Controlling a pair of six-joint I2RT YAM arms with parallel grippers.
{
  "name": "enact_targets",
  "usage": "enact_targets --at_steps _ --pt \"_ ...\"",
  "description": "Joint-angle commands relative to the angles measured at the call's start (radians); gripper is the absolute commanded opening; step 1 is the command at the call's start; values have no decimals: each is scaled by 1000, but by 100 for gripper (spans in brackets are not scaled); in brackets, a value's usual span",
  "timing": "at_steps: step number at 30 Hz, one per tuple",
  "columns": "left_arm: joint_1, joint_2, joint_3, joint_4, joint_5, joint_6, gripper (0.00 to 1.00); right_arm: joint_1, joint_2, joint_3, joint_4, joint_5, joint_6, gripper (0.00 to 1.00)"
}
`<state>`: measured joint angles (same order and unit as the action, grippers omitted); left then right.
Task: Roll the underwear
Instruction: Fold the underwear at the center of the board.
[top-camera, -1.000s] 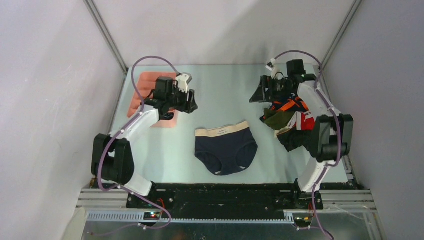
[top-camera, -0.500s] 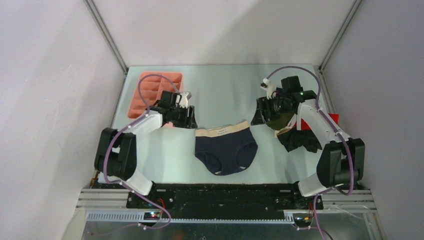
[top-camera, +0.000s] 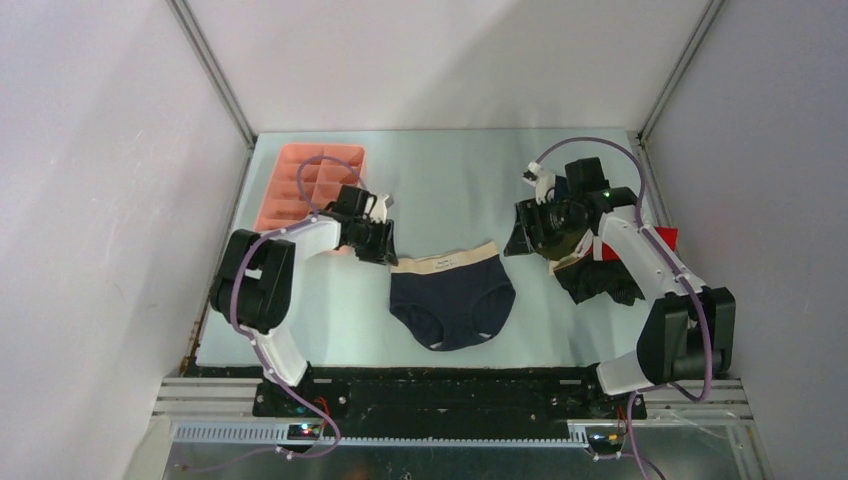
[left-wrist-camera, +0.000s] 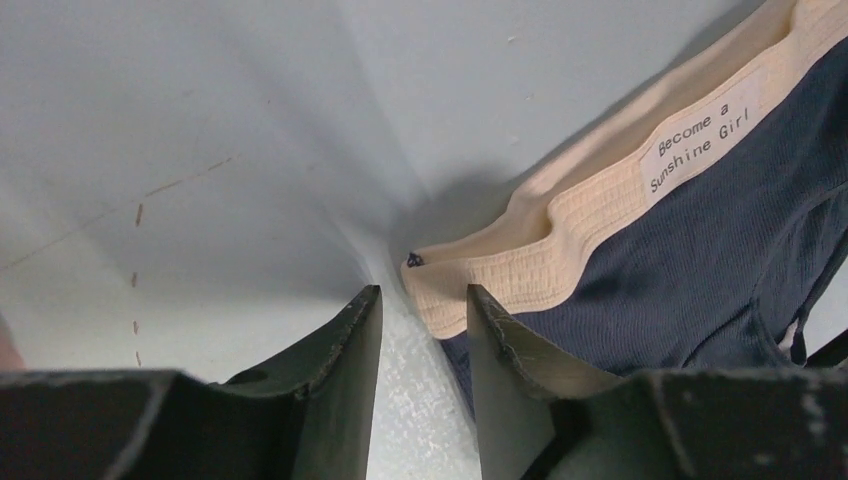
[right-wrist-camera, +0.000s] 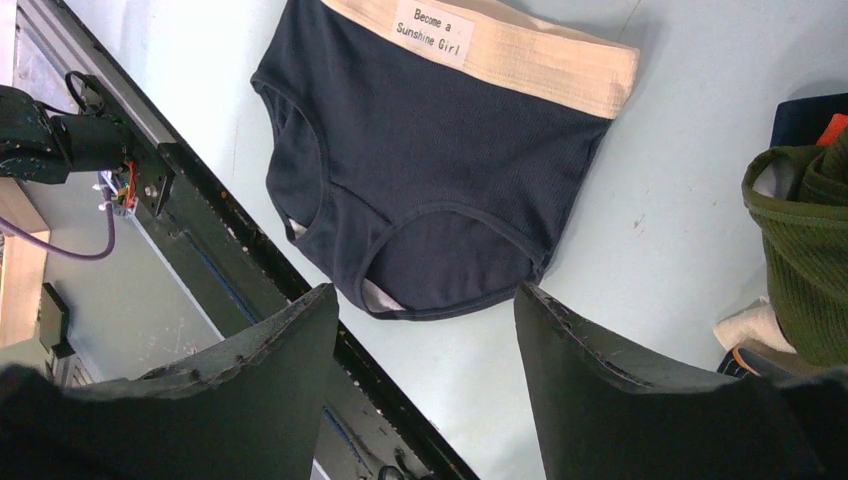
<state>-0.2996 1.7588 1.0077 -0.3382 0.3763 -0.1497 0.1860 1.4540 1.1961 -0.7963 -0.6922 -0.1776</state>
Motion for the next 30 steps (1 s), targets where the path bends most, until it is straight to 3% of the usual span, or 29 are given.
enact_targets --at_steps 1,7,13,16,23,30 --pt "-23 16 42 23 20 8 42 -3 -52 -8 -1 11 -21 69" --pt "-27 48 54 22 -38 3 34 -4 -61 -11 -4 15 -33 69" --pt "-28 25 54 14 -78 13 10 57 -78 1 -29 12 -169 66" --pt "-28 -30 47 -4 -117 2 0 198 -100 6 -11 67 -318 66" --pt "-27 -162 19 -6 -142 -81 0 546 10 48 233 194 -422 58" --pt "-26 -214 -22 -14 -151 -93 0 736 265 128 425 167 -494 45"
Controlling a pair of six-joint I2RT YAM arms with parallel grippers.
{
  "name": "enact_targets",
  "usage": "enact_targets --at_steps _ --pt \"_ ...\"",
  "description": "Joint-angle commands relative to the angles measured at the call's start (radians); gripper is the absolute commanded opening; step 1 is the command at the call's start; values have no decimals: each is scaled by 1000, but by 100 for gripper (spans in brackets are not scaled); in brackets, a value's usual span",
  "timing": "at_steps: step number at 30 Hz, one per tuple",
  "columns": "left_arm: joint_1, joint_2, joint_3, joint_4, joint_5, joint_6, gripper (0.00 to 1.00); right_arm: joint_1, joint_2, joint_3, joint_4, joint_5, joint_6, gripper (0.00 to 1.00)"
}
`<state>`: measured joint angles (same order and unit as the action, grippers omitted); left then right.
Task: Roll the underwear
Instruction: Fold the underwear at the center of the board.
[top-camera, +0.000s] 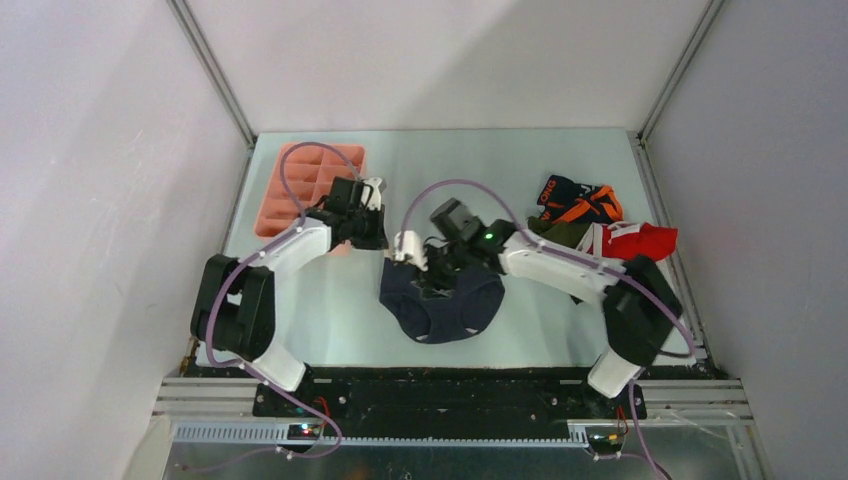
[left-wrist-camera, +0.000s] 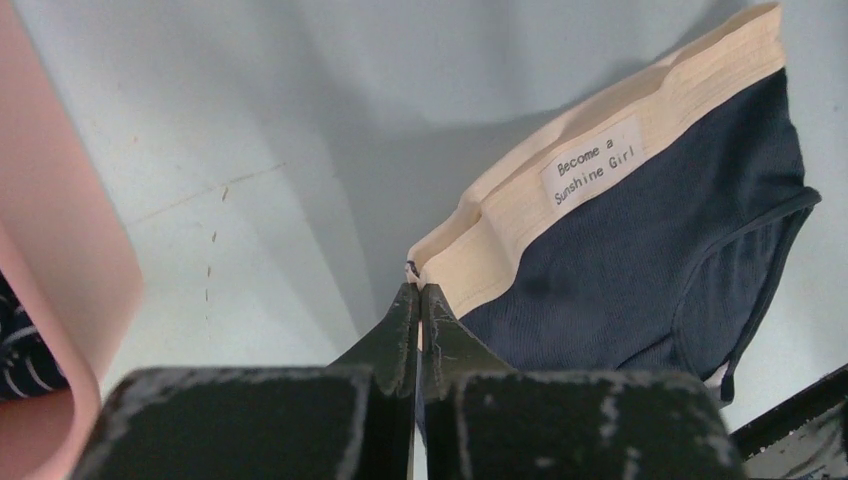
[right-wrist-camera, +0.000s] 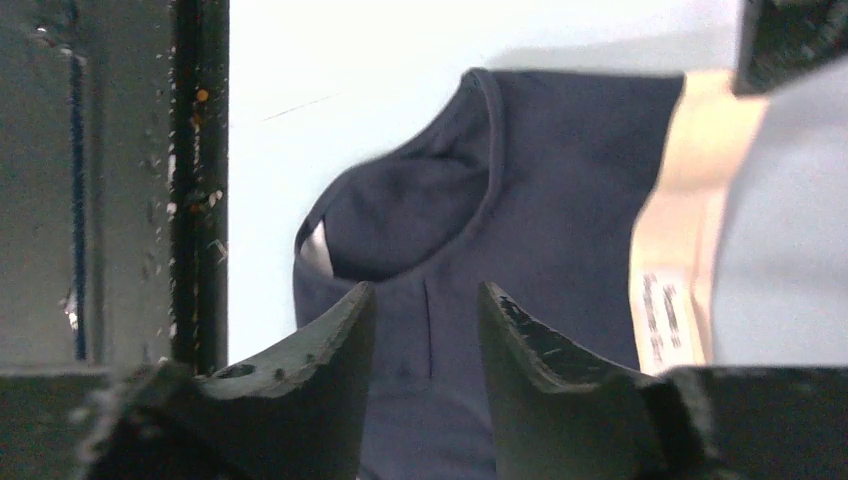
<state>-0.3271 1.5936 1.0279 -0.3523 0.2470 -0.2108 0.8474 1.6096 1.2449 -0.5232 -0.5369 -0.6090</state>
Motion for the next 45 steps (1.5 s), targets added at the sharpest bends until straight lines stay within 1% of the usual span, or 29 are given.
enact_targets --at_steps 1,5,7,10,14,24,30,36,38,41,45 --pt "3 -53 -61 13 -28 -47 0 91 153 93 179 24 -63 43" --pt "14 -57 -99 23 -89 -116 0 152 272 179 240 61 -66 41" --pt "27 -43 -101 28 -91 -144 0 169 321 219 255 77 -71 41" --pt "46 2 -70 18 -97 -174 0 190 380 273 268 101 -73 40" --pt "50 45 -23 -5 -106 -176 0 198 438 313 269 122 -76 40" --pt "51 72 1 -17 -122 -169 0 198 517 369 177 130 -71 43" --pt "50 78 3 -16 -124 -167 0 200 562 417 143 148 -50 42" --pt "51 87 15 -21 -133 -164 0 205 584 428 109 147 -51 37" --pt "50 88 18 -23 -134 -161 0 208 584 425 92 143 -47 37" --pt "51 88 20 -23 -138 -162 0 215 583 421 79 138 -43 39" --pt "50 89 20 -22 -140 -161 0 226 580 419 83 141 -34 44"
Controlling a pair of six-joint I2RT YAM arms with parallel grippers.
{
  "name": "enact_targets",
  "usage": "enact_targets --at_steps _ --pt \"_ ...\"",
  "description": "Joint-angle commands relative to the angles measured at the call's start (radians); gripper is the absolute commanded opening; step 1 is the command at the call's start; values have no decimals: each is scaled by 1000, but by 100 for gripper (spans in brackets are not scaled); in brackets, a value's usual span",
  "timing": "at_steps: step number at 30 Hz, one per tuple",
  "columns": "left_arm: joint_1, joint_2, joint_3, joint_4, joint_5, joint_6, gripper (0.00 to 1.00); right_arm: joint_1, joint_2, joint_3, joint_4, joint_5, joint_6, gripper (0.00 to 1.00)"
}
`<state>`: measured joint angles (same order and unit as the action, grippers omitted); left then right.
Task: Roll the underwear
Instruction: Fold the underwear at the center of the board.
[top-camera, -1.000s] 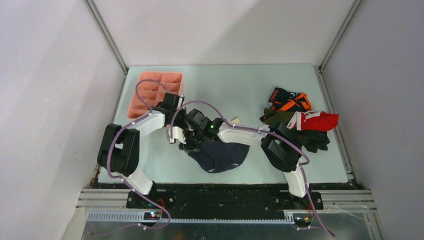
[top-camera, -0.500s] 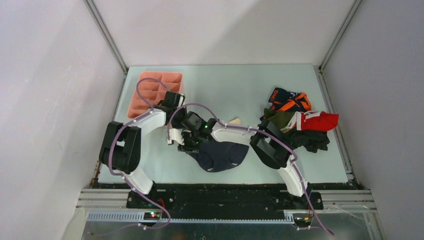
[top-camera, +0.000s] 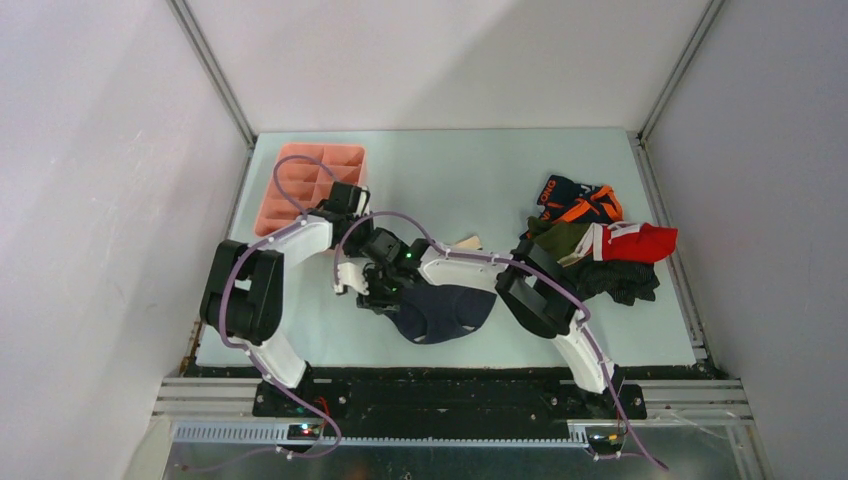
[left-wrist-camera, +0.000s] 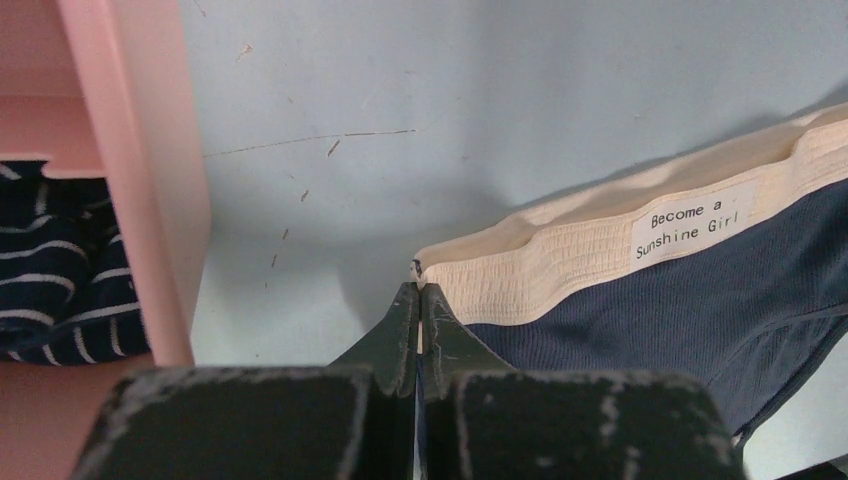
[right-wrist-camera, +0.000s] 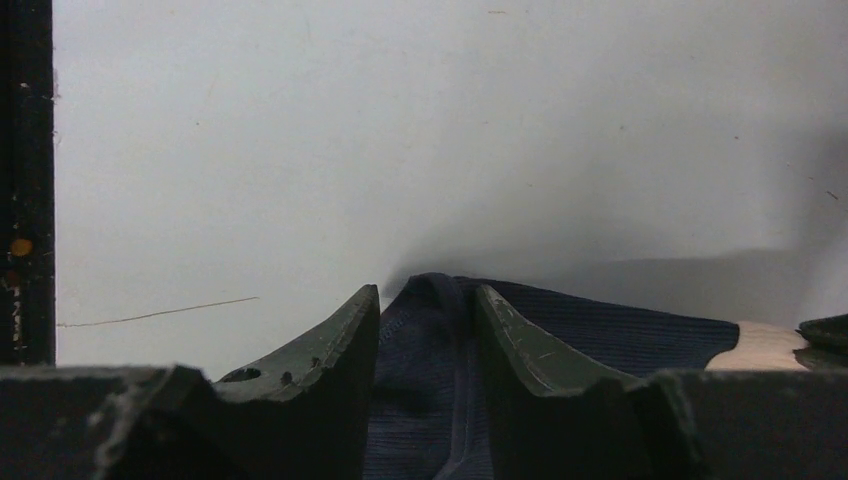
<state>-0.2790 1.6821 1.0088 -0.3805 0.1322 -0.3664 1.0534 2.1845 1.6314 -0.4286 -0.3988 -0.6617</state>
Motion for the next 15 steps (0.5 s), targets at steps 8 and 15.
enact_targets --at_steps 8,15 --pt "2 -1 38 7 -24 -6 0 28 20 34 -3 17 41 45" --pt "3 3 41 6 -19 -5 0 28 64 68 -36 19 54 40"
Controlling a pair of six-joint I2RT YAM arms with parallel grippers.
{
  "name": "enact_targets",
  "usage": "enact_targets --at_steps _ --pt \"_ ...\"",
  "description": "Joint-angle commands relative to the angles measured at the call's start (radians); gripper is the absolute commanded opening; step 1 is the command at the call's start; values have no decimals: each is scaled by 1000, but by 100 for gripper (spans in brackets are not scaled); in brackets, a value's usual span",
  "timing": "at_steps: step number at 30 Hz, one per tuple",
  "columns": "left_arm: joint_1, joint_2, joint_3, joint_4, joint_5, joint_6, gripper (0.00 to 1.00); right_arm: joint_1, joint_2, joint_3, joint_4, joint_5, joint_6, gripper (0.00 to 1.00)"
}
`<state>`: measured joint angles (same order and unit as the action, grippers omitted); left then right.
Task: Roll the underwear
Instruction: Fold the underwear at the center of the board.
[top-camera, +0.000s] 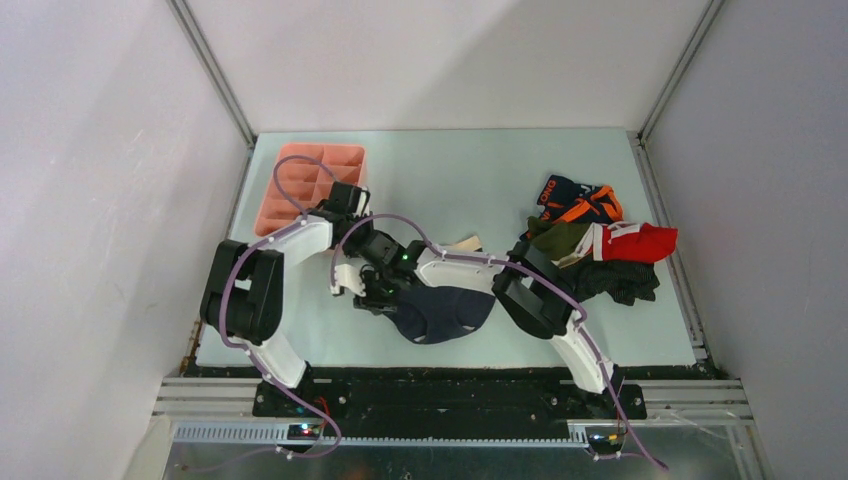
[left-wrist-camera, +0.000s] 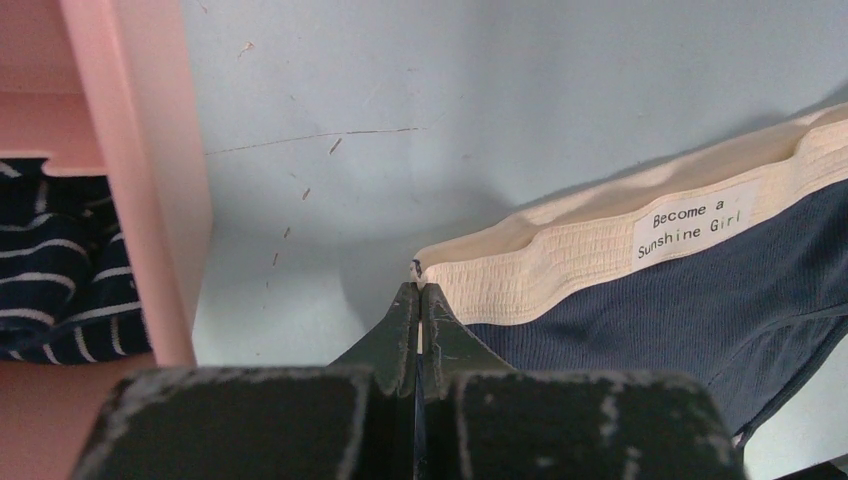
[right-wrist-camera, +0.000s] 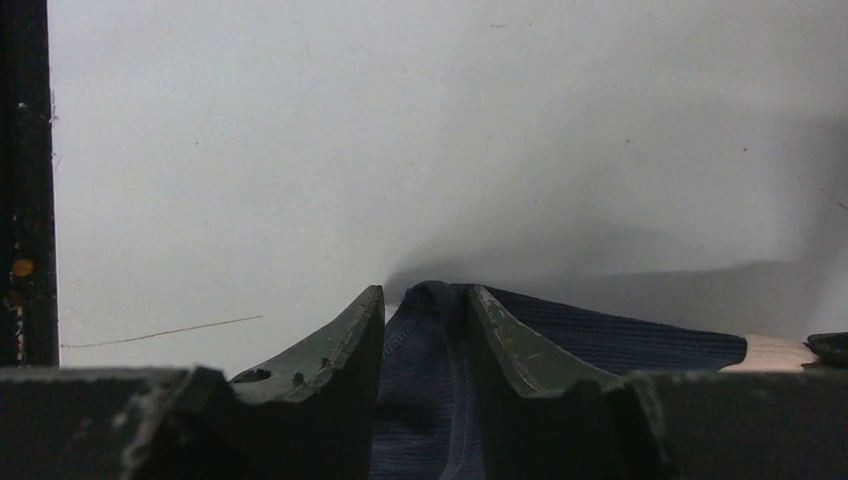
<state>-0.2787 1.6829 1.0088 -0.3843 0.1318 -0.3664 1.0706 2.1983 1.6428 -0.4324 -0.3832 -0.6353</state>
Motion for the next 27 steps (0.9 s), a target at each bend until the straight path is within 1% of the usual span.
enact_targets --at_steps 1,4,6,7,8,9,12,18,20,24,27 --pt "2 3 42 7 -18 -5 0 11 67 64 -51 6 30 39" --pt "2 1 44 4 -18 -6 0 12 92 90 -76 5 40 37" --pt "3 0 46 2 -20 -4 0 16 109 98 -92 -6 27 26" --pt "3 -1 49 0 -20 1 0 16 121 106 -113 -10 22 14" --pt "3 -2 52 -3 -20 4 0 19 126 123 -123 -10 21 10" --pt "2 -2 63 -10 -19 15 0 19 126 126 -133 -14 24 1" --pt "3 -4 99 -40 -7 45 0 13 92 148 -125 -30 51 0" --pt "1 -38 176 -91 6 58 0 -16 -29 203 -55 -148 142 0" --pt "2 -47 207 -114 12 56 0 -32 -61 202 -19 -207 190 0" --pt "2 -44 261 -162 47 55 0 -72 -112 196 20 -260 305 0" --pt "1 -28 289 -175 82 41 0 -111 -170 157 34 -303 340 0"
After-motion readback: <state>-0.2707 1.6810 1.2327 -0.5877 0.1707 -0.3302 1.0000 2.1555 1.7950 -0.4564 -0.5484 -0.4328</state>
